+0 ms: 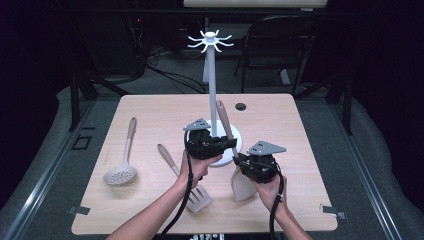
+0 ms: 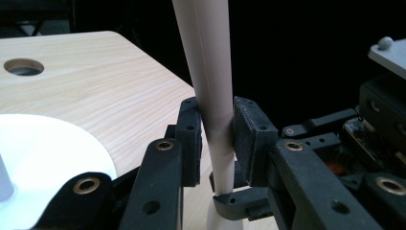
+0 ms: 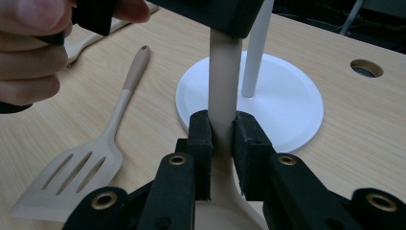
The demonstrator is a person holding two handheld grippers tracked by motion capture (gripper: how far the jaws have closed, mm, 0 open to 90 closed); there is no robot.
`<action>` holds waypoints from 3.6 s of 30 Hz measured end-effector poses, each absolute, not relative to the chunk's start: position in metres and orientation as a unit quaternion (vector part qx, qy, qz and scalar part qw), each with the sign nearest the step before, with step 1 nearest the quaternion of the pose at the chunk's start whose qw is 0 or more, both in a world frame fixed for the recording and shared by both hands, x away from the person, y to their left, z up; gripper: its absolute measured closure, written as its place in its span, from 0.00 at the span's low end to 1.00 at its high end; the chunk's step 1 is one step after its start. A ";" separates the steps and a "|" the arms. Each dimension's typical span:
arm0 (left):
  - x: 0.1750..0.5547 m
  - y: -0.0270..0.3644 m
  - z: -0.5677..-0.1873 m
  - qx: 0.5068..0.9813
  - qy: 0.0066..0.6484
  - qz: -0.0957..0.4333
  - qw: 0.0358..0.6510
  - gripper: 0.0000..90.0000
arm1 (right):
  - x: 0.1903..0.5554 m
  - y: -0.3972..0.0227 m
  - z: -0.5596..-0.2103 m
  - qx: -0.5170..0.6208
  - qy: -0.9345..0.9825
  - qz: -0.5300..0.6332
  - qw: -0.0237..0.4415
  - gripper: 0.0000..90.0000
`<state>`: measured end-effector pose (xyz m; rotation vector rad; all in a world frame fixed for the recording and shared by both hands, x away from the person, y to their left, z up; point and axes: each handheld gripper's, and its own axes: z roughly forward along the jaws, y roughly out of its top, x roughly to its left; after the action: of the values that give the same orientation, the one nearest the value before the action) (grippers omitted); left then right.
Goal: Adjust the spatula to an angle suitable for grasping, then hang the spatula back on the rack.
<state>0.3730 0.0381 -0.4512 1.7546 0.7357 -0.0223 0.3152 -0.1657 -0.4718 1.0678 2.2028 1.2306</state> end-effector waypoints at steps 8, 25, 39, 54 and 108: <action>0.368 0.034 -0.446 0.754 0.290 0.002 0.590 0.85 | 0.315 -0.167 -0.469 0.381 0.783 0.447 0.201 0.87; 0.375 0.041 -0.432 0.762 0.267 0.027 0.590 0.86 | 0.313 -0.186 -0.469 0.387 0.794 0.436 0.174 0.53; 0.386 0.052 -0.411 0.764 0.261 0.046 0.588 0.86 | 0.328 -0.216 -0.485 0.442 0.808 0.363 0.143 0.08; 0.394 0.057 -0.391 0.767 0.250 0.056 0.588 0.86 | 0.339 -0.224 -0.493 0.452 0.817 0.334 0.129 0.06; 0.430 0.058 -0.346 0.759 0.258 0.056 0.595 0.86 | 0.341 -0.220 -0.496 0.443 0.827 0.324 0.121 0.06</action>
<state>0.4298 0.0578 -0.3461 1.7641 0.5993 0.1294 0.3411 -0.2204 -0.4957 1.2944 2.4151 0.9447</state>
